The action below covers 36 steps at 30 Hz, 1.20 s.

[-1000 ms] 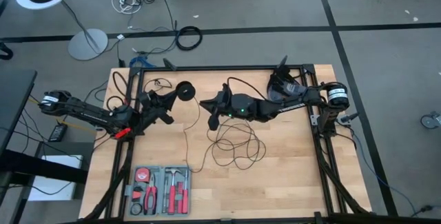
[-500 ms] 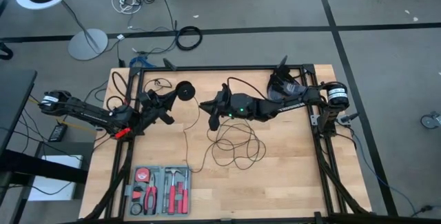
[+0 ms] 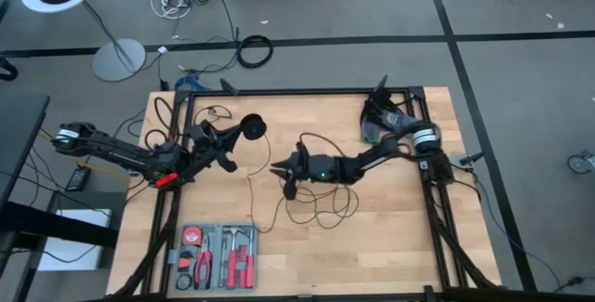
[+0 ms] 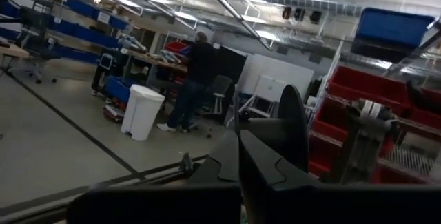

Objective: Coil cords
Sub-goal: Coil the black wire onto the black spool

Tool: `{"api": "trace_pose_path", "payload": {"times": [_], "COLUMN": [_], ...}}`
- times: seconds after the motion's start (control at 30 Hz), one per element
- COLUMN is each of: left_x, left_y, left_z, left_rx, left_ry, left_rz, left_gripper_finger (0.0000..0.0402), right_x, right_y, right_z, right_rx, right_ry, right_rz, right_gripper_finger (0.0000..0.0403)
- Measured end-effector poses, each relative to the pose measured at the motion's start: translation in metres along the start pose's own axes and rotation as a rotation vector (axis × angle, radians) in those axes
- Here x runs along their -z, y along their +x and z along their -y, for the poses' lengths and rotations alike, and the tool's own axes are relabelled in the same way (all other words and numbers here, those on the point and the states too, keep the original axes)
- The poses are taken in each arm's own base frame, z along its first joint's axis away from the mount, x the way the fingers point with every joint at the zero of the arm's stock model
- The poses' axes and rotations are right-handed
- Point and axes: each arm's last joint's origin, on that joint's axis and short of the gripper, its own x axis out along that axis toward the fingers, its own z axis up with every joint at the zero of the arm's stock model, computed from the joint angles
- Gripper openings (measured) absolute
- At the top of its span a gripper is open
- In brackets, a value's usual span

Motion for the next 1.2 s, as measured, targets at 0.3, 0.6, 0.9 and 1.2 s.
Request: {"api": "trace_pose_path", "payload": {"times": [0.3,0.6,0.9,1.2], "left_x": [0.006,0.007,0.009,0.014], "left_y": [-0.001,-0.001,-0.001,0.002], "left_z": [0.002,0.002,0.001,-0.001], "left_rx": [0.064,0.070,0.046,0.007], "left_ry": [0.090,0.131,0.160,0.185], "left_rz": [-0.053,-0.061,-0.074,-0.093], "left_gripper_finger": [0.0000,0.0000,0.0000,0.0000], "right_x": [0.012,0.009,-0.034,-0.048], "right_y": [0.010,0.006,-0.008,0.018], "right_z": [0.024,0.047,0.063,0.039], "right_rx": [-0.132,-0.184,-0.169,-0.191], "right_ry": [0.137,0.183,0.174,0.098], "right_rz": [0.229,0.173,0.279,0.162], "right_gripper_finger": [0.0086,0.0078,0.0060,0.0064]}}
